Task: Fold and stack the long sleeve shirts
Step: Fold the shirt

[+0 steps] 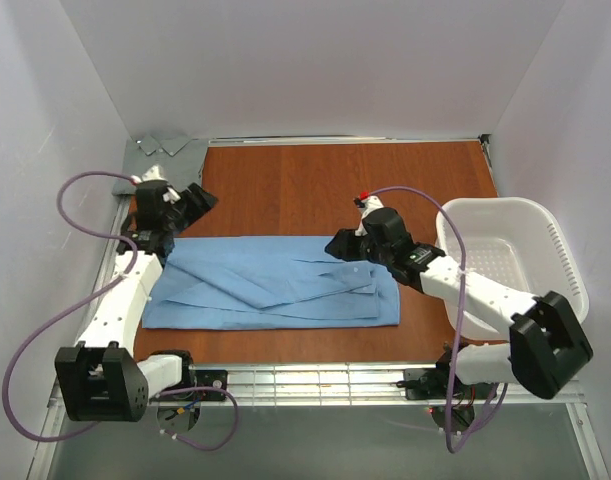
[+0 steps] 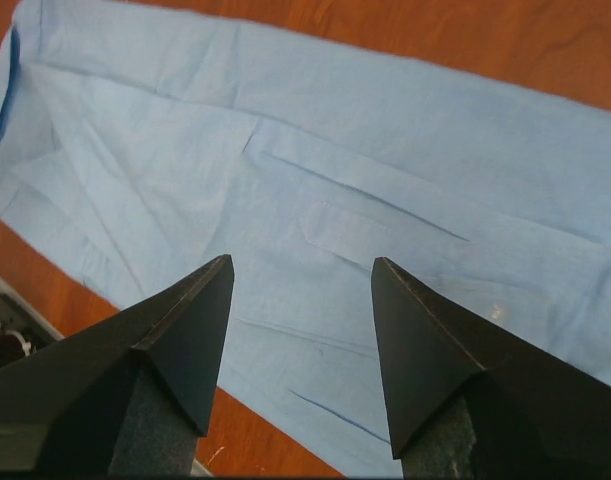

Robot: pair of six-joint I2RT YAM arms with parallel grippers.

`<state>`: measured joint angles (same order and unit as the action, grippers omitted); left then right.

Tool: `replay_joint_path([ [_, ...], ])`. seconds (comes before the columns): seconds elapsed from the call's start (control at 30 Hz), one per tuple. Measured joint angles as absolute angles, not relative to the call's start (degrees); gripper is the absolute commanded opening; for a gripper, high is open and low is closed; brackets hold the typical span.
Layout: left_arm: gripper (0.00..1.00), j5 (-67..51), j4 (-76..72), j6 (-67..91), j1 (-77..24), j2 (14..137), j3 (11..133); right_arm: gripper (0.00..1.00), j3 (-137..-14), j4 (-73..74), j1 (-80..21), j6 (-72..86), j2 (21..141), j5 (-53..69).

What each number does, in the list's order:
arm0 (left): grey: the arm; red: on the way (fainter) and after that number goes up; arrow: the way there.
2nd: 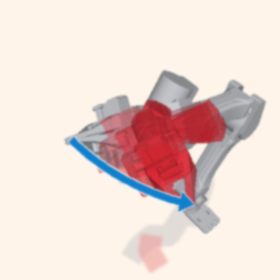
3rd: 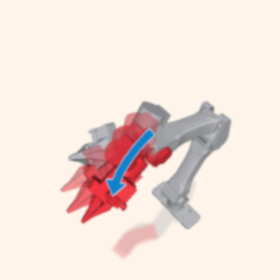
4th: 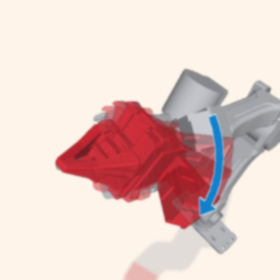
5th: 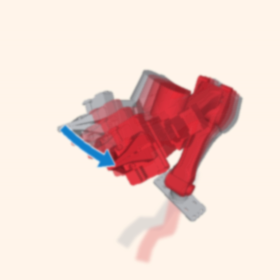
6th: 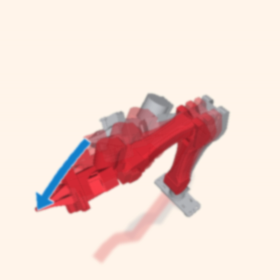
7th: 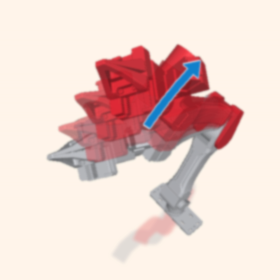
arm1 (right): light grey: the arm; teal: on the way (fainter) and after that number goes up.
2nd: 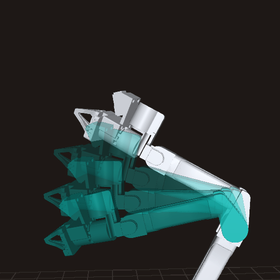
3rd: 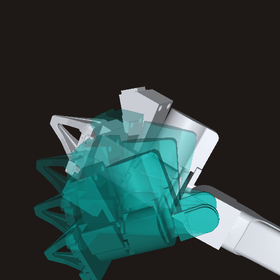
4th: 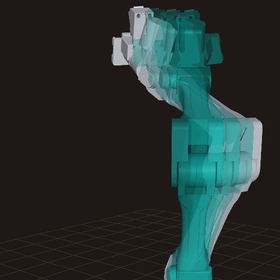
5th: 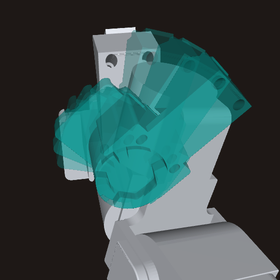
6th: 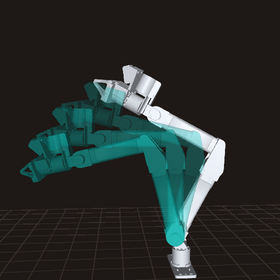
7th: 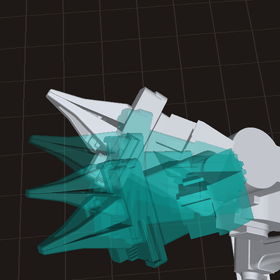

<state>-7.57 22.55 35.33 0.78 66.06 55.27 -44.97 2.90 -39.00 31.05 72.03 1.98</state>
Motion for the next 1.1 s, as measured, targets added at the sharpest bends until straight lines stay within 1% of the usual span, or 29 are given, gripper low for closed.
replay_joint_path([
  [0.07, 0.85, -8.4, 22.1, 37.2, -2.8, 67.5, 51.9, 0.51, -45.0, 0.6, -39.0, 31.2, 75.9, 5.4],
  [0.13, 0.84, -9.5, 21.4, 39.4, -4.9, 71.4, 48.7, 0.50, -44.9, -1.8, -38.5, 31.4, 80.0, 8.5],
  [0.27, 0.82, -8.7, 20.6, 43.7, -5.0, 79.5, 44.1, 0.50, -44.4, -5.6, -35.9, 31.5, 87.1, 12.6],
  [0.47, 0.81, -5.9, 17.6, 48.4, -3.6, 81.5, 39.6, 0.49, -40.1, -10.3, -29.0, 32.1, 93.1, 18.0],
  [0.63, 0.82, -6.9, 14.9, 50.0, -0.3, 81.7, 38.3, 0.48, -37.6, -13.9, -25.1, 32.6, 92.6, 21.8],
  [0.7, 0.85, -6.3, 15.2, 49.4, 1.2, 81.3, 38.5, 0.48, -37.0, -12.9, -24.0, 32.0, 91.4, 21.2],
  [0.77, 0.87, -4.9, 17.4, 48.4, 2.3, 80.0, 38.9, 0.49, -36.9, -9.5, -23.4, 30.3, 89.3, 19.6],
  [0.93, 0.87, 0.0, 25.8, 46.7, 2.0, 70.8, 42.5, 0.49, -40.6, 2.0, -24.9, 22.4, 81.7, 14.5],
  [1.1, 0.84, 6.3, 31.6, 47.3, -2.4, 63.1, 45.3, 0.49, -49.2, 10.0, -29.3, 12.5, 79.4, 10.4],
])
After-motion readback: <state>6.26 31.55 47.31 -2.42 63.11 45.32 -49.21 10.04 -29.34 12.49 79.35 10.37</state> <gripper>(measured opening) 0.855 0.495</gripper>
